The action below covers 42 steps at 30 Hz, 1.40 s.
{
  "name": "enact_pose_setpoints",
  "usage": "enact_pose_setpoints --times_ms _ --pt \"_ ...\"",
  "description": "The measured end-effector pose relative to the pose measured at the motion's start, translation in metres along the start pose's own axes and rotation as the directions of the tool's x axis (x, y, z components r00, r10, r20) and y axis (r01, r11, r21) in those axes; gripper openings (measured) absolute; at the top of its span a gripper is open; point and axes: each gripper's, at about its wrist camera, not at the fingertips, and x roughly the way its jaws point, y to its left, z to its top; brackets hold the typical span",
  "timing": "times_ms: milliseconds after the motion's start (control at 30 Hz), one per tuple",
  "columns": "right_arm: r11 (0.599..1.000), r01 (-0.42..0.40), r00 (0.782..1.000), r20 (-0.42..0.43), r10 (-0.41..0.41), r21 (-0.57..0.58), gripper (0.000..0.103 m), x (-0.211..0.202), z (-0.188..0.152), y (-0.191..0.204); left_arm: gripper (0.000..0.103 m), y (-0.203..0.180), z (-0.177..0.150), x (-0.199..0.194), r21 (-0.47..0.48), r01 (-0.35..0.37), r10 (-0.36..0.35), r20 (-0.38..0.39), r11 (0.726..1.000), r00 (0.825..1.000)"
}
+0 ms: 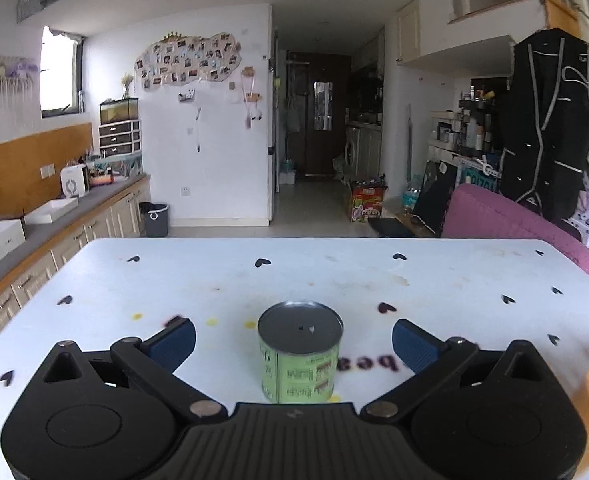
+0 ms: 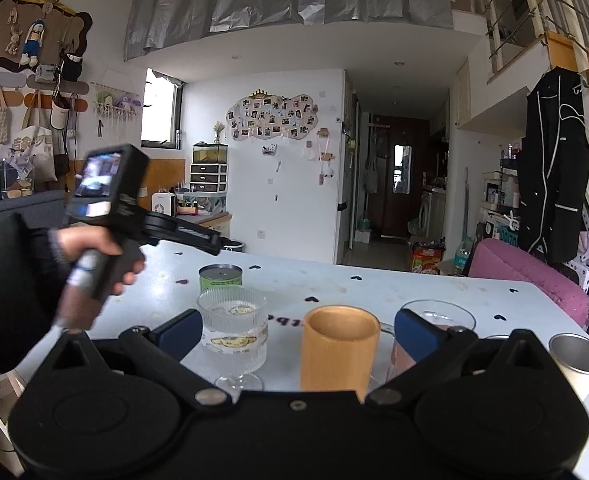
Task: Flip cup upright
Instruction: 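Move the left tool to the green tin can and close around it, then lift the green can with the left tool and tip it onto its side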
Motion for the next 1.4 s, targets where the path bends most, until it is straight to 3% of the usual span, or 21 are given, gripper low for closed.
enact_pose_setpoints --times_ms 167,400,500,567,700,733,1033,1400 --pt "1.000 0.026 1.000 -0.013 -0.026 0.007 0.103 -0.001 -0.006 -0.009 0.103 -0.005 -0.007 0.039 0.000 0.021 -0.021 -0.063 1.000 0.998" --pt "0.999 0.037 0.999 -0.025 -0.036 0.019 0.103 -0.001 -0.013 -0.020 0.103 -0.032 -0.013 0.077 0.124 -0.043 0.060 -0.131 0.991 0.990" --pt "0.999 0.041 0.999 -0.026 -0.040 0.025 0.103 -0.002 -0.015 -0.024 0.101 -0.031 -0.017 0.087 0.123 -0.055 0.073 -0.153 0.991 0.986" --pt "0.999 0.044 0.999 -0.029 -0.043 0.029 0.103 -0.002 -0.016 -0.026 0.095 -0.030 -0.019 0.093 0.115 -0.061 0.080 -0.171 0.991 0.982" --pt "0.999 0.042 0.999 -0.027 -0.042 0.030 0.103 -0.002 -0.017 -0.028 0.071 -0.018 -0.025 0.096 0.101 -0.075 0.094 -0.199 0.992 0.976" --pt "0.999 0.041 0.999 -0.027 -0.040 0.030 0.103 -0.003 -0.017 -0.028 0.071 -0.019 -0.027 0.095 0.098 -0.075 0.093 -0.197 0.992 0.976" --pt "0.999 -0.013 1.000 -0.025 0.014 0.030 0.103 0.004 -0.016 -0.015 0.071 0.014 -0.052 0.045 0.108 -0.069 0.088 -0.190 0.992 0.978" --pt "0.987 -0.162 0.986 -0.026 0.163 0.018 0.103 0.017 -0.016 0.012 0.071 0.034 -0.092 -0.046 0.117 -0.028 0.053 -0.215 0.993 0.975"
